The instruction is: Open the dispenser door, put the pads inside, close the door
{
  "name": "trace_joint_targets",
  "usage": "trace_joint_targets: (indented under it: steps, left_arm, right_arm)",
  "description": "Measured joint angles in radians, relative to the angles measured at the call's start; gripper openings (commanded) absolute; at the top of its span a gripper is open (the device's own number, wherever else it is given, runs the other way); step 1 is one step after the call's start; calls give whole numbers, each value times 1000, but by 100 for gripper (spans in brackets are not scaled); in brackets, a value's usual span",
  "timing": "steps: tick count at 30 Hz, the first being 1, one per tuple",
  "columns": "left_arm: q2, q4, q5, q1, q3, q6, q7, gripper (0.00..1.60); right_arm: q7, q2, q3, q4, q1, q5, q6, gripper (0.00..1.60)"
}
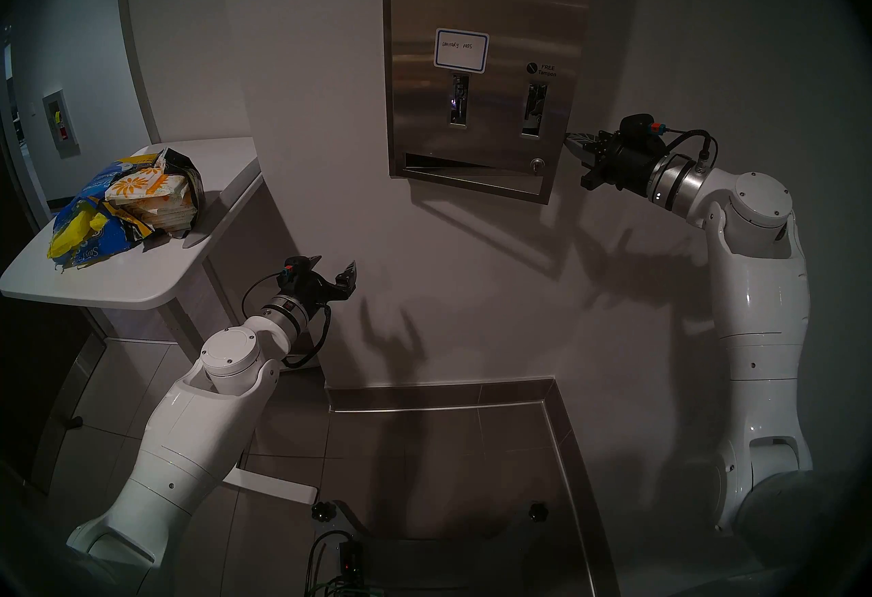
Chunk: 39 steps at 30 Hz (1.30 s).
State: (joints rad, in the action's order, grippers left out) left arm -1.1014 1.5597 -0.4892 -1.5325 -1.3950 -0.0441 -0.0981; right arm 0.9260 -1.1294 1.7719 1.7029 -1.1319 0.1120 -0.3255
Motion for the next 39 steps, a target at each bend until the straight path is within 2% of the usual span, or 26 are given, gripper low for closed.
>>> trace_joint_targets:
  steps: [16,23,29,39]
  left_arm:
    - [1,0,-1,0,0,0,0,160]
    - [1,0,-1,0,0,0,1,160]
    - [1,1,-1,0,0,0,3,160]
    - [1,1,-2,0,0,0,5,160]
  right_arm:
    - [108,31,67,65,4,69,-120,0]
    - [142,40,82,73,20,89,-148,0]
    - [146,41,82,65,28,89,-148,0]
    - [94,27,76,-23,40,41,-78,0]
